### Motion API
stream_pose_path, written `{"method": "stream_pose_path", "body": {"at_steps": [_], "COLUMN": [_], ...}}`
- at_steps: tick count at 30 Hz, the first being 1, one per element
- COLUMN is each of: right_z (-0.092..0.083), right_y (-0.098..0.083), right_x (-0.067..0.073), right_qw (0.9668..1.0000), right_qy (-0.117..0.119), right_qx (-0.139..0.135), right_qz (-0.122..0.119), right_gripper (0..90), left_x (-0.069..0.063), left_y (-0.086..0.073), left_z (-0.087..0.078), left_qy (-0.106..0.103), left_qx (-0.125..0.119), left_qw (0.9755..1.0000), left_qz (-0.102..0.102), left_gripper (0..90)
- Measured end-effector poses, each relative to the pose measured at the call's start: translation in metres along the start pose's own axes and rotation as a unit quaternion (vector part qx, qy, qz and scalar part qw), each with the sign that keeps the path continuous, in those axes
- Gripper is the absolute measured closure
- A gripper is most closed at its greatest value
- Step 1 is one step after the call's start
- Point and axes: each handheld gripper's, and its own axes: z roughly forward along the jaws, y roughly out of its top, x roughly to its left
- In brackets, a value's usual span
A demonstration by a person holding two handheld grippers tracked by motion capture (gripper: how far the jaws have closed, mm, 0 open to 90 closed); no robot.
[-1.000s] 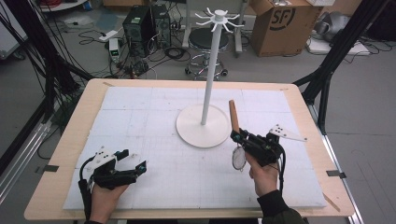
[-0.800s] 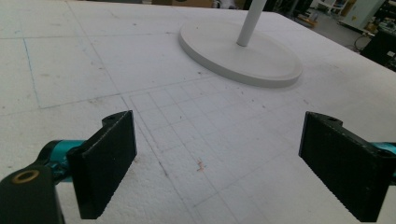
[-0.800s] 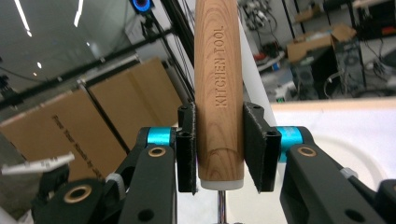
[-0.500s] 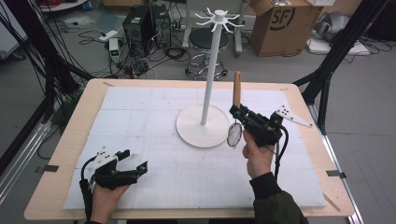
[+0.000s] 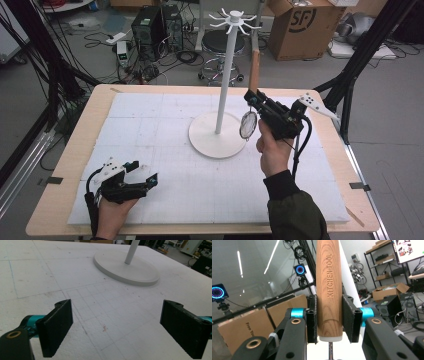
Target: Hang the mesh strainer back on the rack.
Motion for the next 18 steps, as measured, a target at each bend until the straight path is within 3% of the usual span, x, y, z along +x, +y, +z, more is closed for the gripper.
{"method": "stream_pose_path", "body": {"at_steps": [11, 18], "right_z": [0.019, 0.024], "right_y": [0.024, 0.029], "right_x": [0.016, 0.022], "right_qw": [0.9997, 0.9993], "right_qy": [0.001, -0.017], "right_qx": [-0.016, -0.018], "right_qz": [-0.018, -0.029], "right_gripper": [68.6, 68.5], "left_x": [0.002, 0.004], "left_y": [-0.001, -0.001], "left_z": [0.0, 0.0], "left_qy": [-0.003, -0.001], "left_qx": [0.002, 0.002], "left_qw": [1.0, 1.0], "left_qz": [-0.002, -0.002], "left_gripper": [11.7, 11.7]}}
